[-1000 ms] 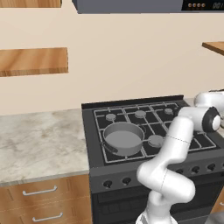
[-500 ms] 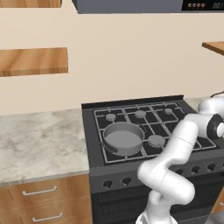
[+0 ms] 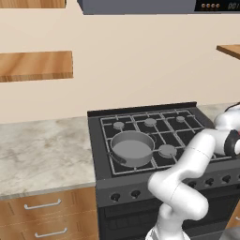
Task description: Put the carrot and lemon in the pot. Retrieve the spatula and lightly stir the vegetables in the pot.
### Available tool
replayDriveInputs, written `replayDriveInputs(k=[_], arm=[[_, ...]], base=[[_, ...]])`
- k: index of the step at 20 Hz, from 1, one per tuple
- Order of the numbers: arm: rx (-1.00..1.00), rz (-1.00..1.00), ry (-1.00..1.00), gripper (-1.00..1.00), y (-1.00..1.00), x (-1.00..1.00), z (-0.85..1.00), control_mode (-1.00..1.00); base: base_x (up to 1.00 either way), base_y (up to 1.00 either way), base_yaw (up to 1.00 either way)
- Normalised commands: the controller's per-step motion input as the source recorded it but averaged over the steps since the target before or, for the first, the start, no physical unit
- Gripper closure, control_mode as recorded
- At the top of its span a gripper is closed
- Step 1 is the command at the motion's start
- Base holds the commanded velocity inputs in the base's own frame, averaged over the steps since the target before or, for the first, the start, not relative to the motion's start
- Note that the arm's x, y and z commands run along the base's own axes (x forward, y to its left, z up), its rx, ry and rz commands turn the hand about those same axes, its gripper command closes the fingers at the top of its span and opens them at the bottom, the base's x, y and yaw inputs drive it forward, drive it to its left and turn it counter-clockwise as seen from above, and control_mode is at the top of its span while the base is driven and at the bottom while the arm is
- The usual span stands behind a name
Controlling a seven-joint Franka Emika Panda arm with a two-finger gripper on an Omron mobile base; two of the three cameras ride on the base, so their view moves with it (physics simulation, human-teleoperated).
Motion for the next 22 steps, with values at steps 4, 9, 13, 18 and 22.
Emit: replayDriveInputs(k=[4,9,13,18,22], arm=[[0.0,0.0,0.15,1.0,0.0,0.0,-0.22,-1.0],[0.03,0.01,-0.02,1.0,0.08,-0.45,0.02,-1.0],[0.0,0.06,-0.15,1.0,0.42,-1.0,0.19,-1.0],[0.0,0.06,-0.24,1.0,0.8,-1.0,0.24,-1.0],[0.0,0.03,-0.34,1.0,1.0,-0.92,0.34,-1.0]], base=[[0.0,0.0,0.0],[0.0,0.0,0.0],[0.0,0.0,0.0],[0.0,0.0,0.0],[0.0,0.0,0.0]])
